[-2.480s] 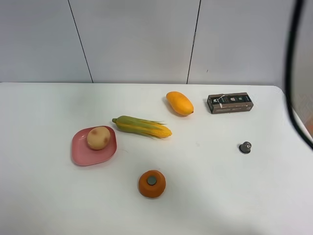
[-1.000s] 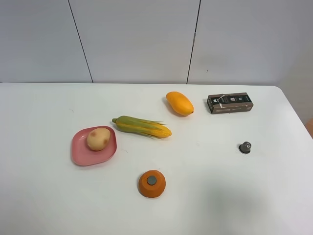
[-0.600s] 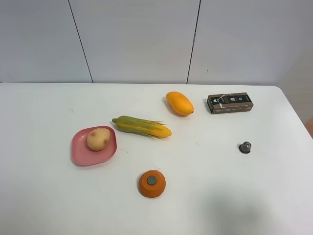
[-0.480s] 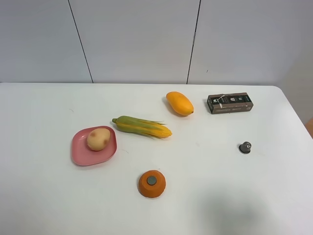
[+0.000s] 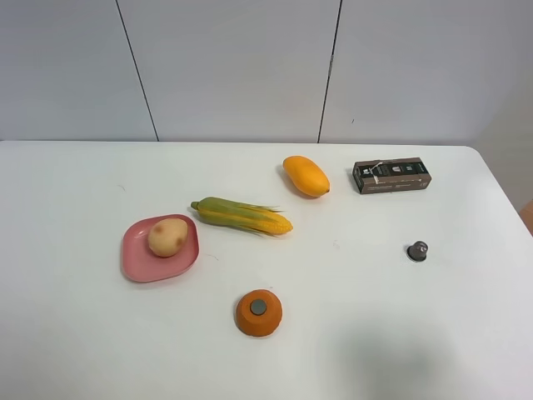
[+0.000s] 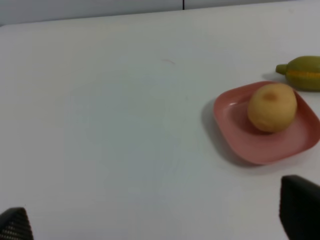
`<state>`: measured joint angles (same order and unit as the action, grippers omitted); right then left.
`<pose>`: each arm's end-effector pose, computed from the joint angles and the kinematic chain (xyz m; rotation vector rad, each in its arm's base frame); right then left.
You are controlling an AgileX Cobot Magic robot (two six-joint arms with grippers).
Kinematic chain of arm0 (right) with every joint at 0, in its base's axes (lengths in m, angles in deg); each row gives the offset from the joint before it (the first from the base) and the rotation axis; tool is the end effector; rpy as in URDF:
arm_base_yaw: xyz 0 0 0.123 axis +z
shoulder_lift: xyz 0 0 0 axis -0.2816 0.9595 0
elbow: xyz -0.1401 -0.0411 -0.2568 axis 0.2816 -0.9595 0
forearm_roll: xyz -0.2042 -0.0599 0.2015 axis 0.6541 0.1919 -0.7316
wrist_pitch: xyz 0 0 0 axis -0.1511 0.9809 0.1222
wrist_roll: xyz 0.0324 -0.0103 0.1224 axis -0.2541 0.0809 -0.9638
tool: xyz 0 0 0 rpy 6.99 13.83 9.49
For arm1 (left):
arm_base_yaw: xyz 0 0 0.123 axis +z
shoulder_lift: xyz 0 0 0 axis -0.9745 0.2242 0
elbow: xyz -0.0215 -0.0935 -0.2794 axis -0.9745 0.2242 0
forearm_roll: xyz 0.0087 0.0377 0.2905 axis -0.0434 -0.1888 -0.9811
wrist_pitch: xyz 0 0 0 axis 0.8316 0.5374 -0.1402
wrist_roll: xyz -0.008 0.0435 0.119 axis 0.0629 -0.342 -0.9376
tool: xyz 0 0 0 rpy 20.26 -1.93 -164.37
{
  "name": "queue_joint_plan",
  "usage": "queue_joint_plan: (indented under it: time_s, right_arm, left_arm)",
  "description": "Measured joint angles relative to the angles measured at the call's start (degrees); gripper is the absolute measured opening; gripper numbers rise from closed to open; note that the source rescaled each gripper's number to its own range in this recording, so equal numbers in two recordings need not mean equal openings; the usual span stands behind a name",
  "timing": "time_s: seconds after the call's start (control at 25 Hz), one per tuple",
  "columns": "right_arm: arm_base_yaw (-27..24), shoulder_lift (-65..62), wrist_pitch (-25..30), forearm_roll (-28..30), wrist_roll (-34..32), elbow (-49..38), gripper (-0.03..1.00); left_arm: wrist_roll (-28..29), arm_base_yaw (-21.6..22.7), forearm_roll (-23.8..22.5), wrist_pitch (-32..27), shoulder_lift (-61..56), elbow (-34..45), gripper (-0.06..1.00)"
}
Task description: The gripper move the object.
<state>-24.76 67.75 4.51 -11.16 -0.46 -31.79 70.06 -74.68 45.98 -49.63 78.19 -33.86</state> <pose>0.0534 -0.0063 0.2788 0.1404 2.0450 -0.0795 0.0514 0.0028 0.2845 -0.0119 2.0269 0.0531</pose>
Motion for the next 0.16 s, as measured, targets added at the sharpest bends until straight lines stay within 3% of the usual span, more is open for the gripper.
queue_joint_plan:
  time_s: [0.16]
  right_arm:
    - [0.0, 0.0, 0.0, 0.0, 0.0, 0.0, 0.79]
  left_arm:
    - [0.0, 0.0, 0.0, 0.0, 0.0, 0.0, 1.00]
